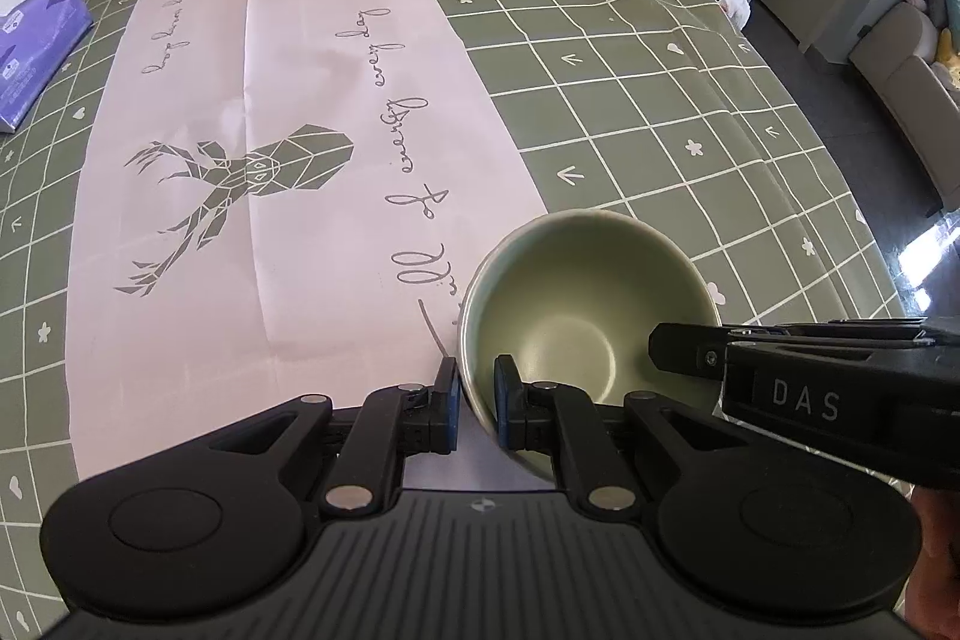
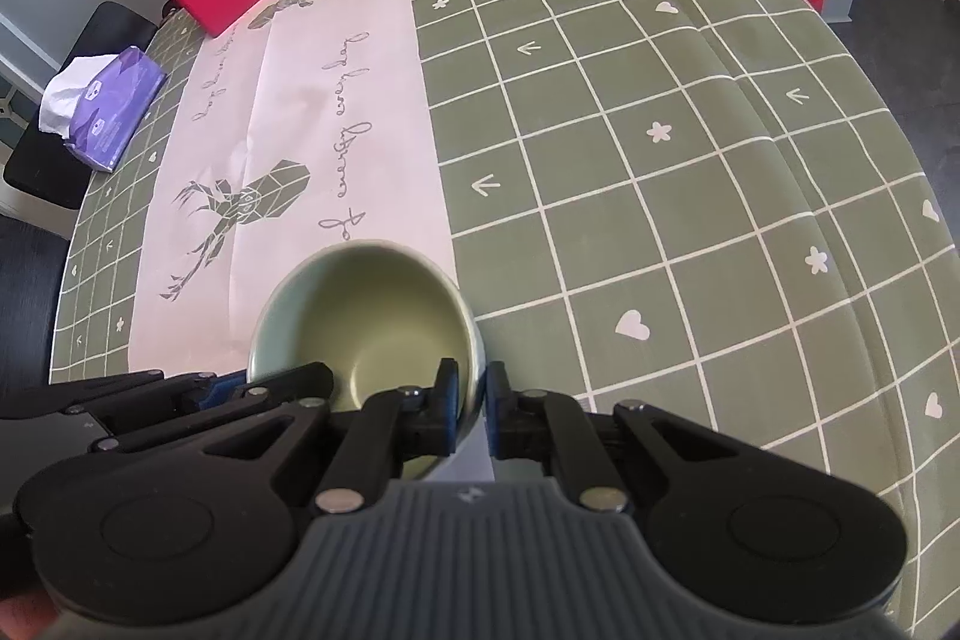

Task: Organize plates and bowls
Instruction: 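Close the left gripper on the green bowl rim while the right gripper grips it too, then lift the green bowl with both grippers and carry it over the blue bowl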

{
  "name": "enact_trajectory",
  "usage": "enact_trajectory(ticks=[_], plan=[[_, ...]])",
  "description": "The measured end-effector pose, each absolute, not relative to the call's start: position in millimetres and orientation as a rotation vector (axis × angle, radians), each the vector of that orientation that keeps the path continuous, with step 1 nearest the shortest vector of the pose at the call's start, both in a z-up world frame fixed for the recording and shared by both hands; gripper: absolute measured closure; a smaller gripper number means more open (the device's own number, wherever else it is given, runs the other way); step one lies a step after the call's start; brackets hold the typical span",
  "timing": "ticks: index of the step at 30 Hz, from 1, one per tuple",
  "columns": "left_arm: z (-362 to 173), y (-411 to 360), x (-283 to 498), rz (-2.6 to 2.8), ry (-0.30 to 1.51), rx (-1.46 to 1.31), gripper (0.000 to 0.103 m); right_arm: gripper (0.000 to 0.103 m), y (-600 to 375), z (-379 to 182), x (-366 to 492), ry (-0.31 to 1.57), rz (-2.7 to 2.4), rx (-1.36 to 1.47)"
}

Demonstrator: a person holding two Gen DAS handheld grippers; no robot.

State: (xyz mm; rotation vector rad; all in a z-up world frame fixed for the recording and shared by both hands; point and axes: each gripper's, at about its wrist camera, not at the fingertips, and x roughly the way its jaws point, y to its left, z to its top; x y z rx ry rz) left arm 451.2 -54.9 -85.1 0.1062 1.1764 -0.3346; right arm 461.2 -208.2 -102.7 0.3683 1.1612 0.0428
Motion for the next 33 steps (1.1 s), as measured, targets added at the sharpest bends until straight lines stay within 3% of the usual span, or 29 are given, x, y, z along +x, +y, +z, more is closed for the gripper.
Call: enact_trajectory(ticks=[16, 33], plan=[[-24, -63, 382, -0.352, 1.133, 0.108, 0.091, 0.097, -212, -45, 391, 1.120, 0.047, 0.327], [47, -9, 287, -0.315, 1.071, 0.102, 0.089, 0.097, -163, 28, 298, 1.039, 0.163, 0.274]])
